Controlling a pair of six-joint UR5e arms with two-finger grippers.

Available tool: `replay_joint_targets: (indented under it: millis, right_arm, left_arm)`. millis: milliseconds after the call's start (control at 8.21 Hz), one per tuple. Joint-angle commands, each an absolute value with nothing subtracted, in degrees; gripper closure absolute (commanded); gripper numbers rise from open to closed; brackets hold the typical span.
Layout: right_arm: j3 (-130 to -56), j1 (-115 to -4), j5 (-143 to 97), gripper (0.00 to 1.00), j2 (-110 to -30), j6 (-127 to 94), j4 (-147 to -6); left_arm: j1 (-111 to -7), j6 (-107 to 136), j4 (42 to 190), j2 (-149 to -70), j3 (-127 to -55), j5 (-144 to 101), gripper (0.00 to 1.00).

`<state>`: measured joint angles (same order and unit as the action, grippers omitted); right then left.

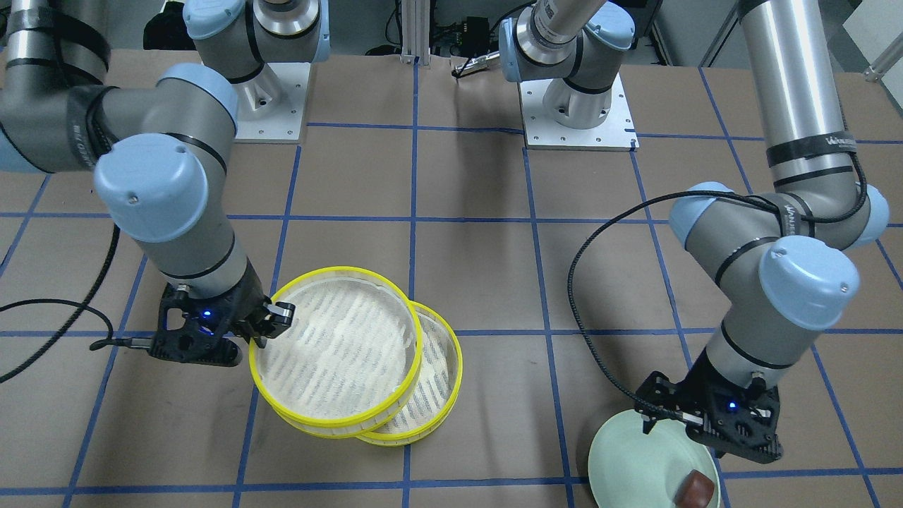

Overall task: Place buns in different layers of steamer
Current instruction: 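Restack the top tier with right gripper while left gripper returns to plate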

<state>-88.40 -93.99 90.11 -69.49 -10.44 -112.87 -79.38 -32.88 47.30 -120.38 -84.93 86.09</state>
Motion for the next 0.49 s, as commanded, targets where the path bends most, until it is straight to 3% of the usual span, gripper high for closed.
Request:
replay_joint_targets:
  millis: [0, 365]
  right_arm:
    - [-88.7, -97.6, 88.8, 1.0, -66.7, -19.1, -115.8]
    - [-89.0, -98.2, 87.1, 1.0, -65.2, -19.8, -115.8]
  left_arm:
    - [-76.4, -46.5, 46.2, -124.6, -83.2, 89.6, 0.0]
    - [-76.4, -48.9, 41.3, -129.1, -82.0, 88.4, 0.0]
